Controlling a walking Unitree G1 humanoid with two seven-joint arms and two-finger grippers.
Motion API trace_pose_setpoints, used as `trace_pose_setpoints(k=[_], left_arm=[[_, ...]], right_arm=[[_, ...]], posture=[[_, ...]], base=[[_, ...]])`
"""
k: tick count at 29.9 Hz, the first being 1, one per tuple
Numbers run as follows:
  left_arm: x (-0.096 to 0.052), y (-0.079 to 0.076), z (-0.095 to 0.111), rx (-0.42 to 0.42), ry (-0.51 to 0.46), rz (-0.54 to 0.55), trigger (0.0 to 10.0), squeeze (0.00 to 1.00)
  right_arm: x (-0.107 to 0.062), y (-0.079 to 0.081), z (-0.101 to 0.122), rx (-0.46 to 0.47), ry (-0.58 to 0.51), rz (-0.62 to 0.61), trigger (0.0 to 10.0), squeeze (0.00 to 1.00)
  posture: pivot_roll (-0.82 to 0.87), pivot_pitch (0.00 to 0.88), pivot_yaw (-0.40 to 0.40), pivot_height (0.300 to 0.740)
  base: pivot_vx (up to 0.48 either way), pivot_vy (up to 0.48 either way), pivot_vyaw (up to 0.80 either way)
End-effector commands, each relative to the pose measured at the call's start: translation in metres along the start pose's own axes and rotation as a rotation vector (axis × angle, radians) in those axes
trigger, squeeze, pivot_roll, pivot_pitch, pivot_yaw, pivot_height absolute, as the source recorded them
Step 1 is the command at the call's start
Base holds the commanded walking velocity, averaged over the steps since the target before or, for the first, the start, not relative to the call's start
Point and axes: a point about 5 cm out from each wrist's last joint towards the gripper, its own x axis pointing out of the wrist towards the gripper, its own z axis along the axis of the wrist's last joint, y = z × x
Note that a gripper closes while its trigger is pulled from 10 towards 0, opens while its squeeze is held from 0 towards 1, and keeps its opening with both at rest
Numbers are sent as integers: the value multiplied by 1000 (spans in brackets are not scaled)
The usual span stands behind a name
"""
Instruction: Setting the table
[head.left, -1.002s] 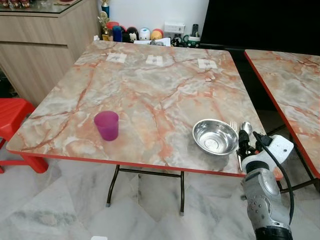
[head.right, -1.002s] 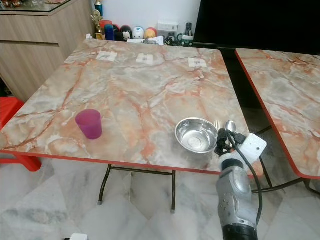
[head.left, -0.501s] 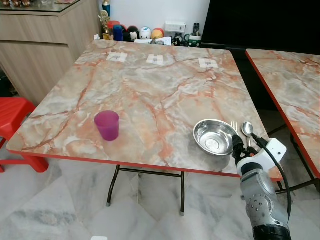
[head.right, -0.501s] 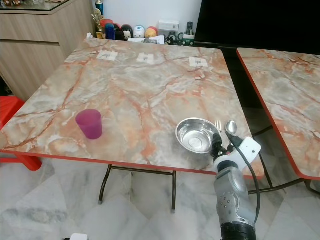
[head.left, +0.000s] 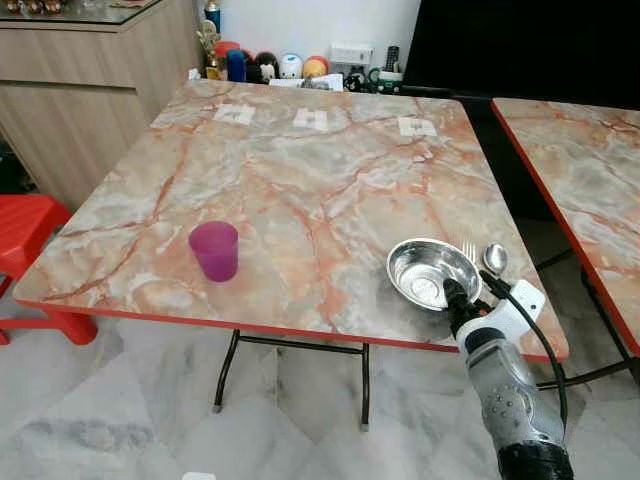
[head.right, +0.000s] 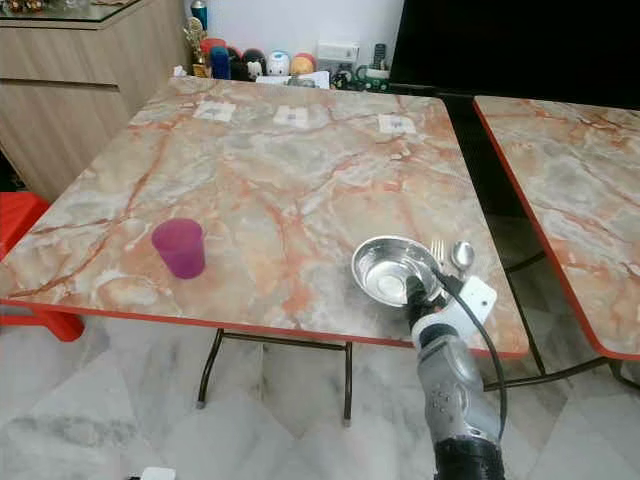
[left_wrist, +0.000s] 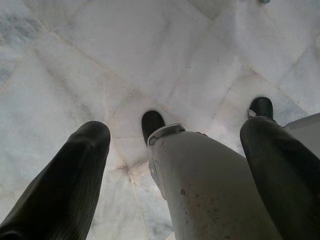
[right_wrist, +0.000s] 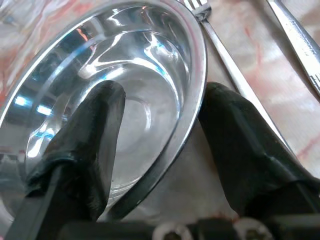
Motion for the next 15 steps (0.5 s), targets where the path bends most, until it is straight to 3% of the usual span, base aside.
trace_pose_setpoints(k=[1, 2, 15], left_arm=[[-2, -1, -9, 4, 39, -5, 10000, 0], [-2, -2, -9, 4, 40, -5, 10000, 0], [-2, -1, -11, -3, 45, -5, 10000, 0]], right_arm=[[1, -3, -1, -12, 13, -11, 4431, 0], [1, -3, -1, -8, 10, -10, 0, 0], [3, -4, -1, -3, 10, -11, 0, 0]], posture=[[28, 102, -55, 740], [29, 105, -56, 740], [31, 117, -61, 740]], base=[[0, 0, 0], [0, 0, 0], [0, 0, 0]])
